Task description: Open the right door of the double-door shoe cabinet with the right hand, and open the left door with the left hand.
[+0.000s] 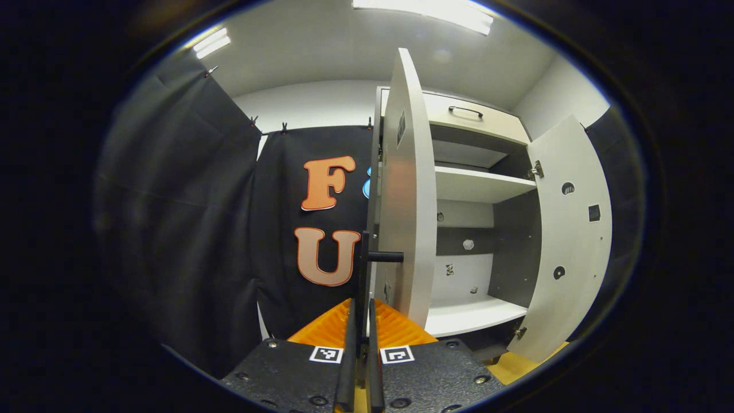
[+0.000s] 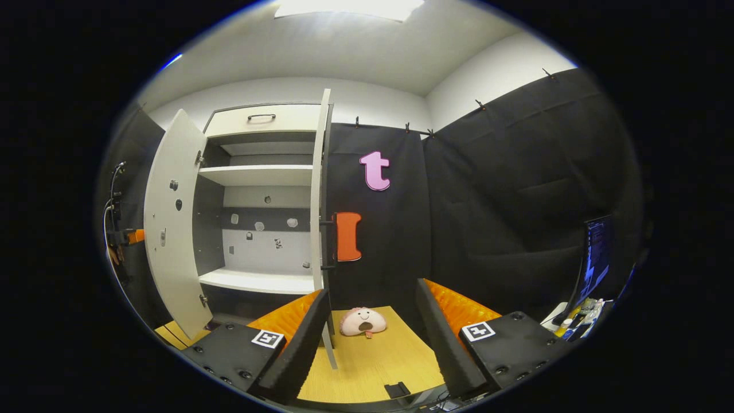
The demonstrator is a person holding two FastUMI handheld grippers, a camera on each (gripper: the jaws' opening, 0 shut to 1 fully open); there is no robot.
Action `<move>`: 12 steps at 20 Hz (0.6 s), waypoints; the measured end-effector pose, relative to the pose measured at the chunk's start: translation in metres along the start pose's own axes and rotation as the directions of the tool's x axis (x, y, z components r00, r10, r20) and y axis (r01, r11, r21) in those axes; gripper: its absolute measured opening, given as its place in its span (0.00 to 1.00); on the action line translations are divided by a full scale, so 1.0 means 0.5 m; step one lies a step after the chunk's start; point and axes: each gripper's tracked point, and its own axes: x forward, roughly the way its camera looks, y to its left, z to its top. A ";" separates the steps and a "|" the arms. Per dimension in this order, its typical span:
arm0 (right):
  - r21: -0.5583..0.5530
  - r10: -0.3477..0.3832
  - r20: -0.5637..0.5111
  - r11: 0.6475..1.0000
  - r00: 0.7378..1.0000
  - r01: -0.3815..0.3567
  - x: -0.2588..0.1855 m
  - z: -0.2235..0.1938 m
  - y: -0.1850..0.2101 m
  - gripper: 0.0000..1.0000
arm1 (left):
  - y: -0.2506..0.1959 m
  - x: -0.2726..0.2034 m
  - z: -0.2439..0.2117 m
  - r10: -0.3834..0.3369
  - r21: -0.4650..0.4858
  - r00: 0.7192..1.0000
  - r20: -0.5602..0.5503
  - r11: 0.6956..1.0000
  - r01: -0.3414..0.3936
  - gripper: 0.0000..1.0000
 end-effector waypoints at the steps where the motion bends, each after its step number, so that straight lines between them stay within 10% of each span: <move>1: 0.003 0.007 -0.001 1.000 1.000 -0.007 0.001 0.003 0.011 0.97 | 0.015 0.000 0.005 -0.007 0.008 1.000 0.011 1.000 0.007 0.04; 12: 0.050 0.117 -0.035 0.992 0.993 -0.115 0.030 -0.004 0.127 0.97 | 0.013 -0.102 0.008 -0.084 -0.004 0.996 -0.015 0.997 0.084 0.16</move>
